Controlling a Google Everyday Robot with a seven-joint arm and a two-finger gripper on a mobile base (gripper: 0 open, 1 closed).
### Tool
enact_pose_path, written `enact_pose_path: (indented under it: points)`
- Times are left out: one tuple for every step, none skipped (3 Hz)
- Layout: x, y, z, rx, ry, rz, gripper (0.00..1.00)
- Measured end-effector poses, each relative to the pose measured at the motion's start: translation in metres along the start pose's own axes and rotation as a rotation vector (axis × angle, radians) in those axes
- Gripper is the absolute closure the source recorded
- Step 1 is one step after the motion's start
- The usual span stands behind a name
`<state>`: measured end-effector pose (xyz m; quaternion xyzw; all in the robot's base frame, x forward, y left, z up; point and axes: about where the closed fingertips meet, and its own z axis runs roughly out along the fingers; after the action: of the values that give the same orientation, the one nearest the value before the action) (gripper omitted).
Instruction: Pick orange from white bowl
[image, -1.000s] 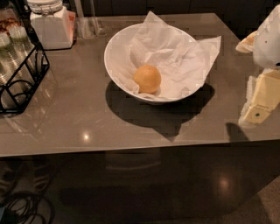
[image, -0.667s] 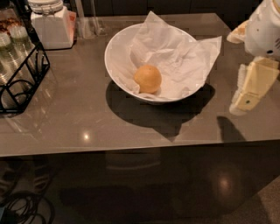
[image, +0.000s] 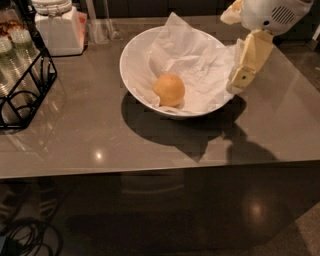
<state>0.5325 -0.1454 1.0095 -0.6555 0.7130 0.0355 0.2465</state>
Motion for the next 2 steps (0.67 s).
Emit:
enact_pose_path:
  points:
    - [-0.003,-0.004,-0.002,0.015,-0.008,-0.003,0.00]
    - [-0.010,-0.011,0.022,-0.011,-0.080,-0.022,0.00]
